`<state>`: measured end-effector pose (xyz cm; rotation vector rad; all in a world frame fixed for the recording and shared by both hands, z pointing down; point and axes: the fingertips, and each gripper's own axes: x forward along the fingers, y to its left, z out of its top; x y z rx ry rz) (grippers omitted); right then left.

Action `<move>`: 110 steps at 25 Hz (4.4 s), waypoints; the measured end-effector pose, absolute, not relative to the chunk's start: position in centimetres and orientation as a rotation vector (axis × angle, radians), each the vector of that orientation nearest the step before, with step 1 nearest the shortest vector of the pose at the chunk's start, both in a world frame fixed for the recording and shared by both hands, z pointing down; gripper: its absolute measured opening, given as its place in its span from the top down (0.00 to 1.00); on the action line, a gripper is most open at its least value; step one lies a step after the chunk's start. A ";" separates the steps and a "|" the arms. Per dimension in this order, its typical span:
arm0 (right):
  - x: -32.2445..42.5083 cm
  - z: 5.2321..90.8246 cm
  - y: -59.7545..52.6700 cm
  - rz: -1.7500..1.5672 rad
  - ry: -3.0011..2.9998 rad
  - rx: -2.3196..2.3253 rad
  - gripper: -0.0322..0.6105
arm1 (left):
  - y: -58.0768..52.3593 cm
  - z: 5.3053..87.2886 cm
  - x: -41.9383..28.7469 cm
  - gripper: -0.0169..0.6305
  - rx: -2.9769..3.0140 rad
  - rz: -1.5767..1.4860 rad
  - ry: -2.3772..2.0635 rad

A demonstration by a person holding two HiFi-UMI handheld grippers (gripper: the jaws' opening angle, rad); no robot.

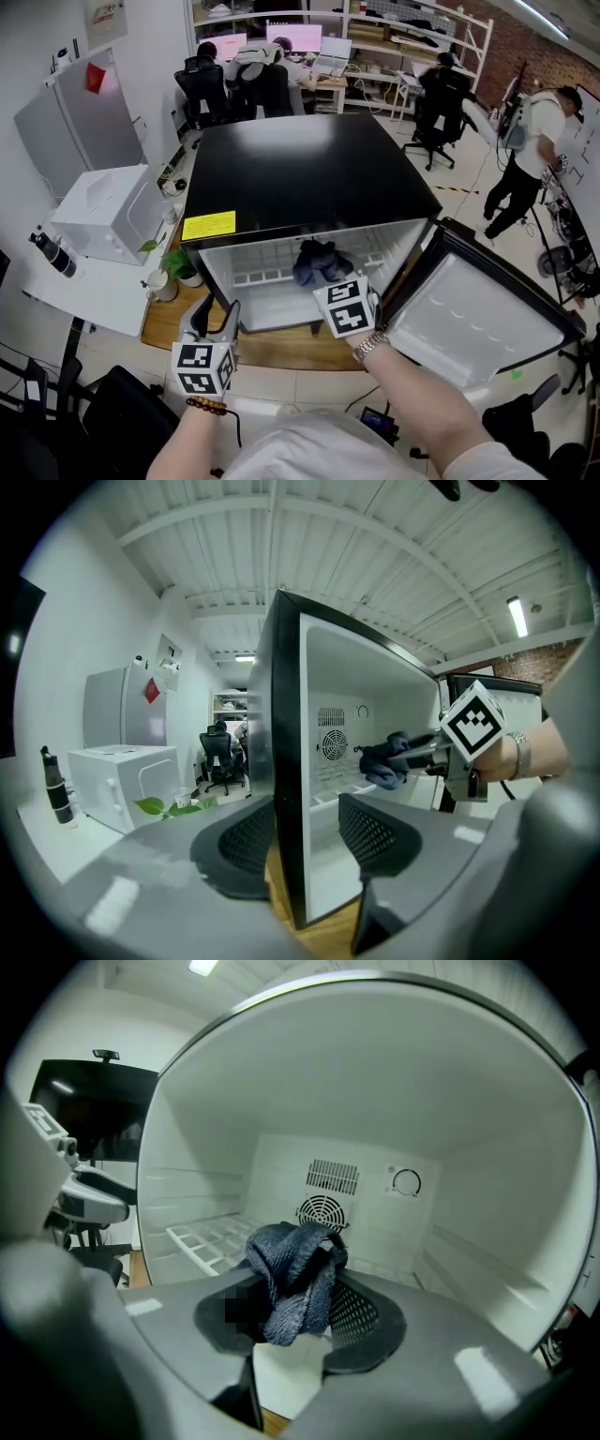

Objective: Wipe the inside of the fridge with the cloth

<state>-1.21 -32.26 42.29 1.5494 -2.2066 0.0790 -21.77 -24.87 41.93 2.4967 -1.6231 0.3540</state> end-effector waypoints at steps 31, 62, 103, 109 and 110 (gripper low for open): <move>9.1 42.4 -31.7 0.209 -1.982 1.873 0.72 | -24.1 42.1 -21.7 0.66 2.483 0.367 -1.625; 4.2 33.6 -17.4 0.263 -2.908 0.825 0.72 | -15.7 33.5 1.8 0.49 3.170 0.235 -0.475; 2.3 32.3 -11.1 0.591 -3.021 0.200 0.58 | -10.9 33.6 2.4 0.72 3.070 0.184 0.309; 3.8 32.7 -14.2 0.438 -2.954 0.566 0.58 | -13.9 33.3 2.9 0.74 3.103 0.106 0.109; 4.3 32.8 -14.7 0.403 -2.929 0.641 0.58 | -14.7 33.3 2.8 0.74 3.106 0.095 0.061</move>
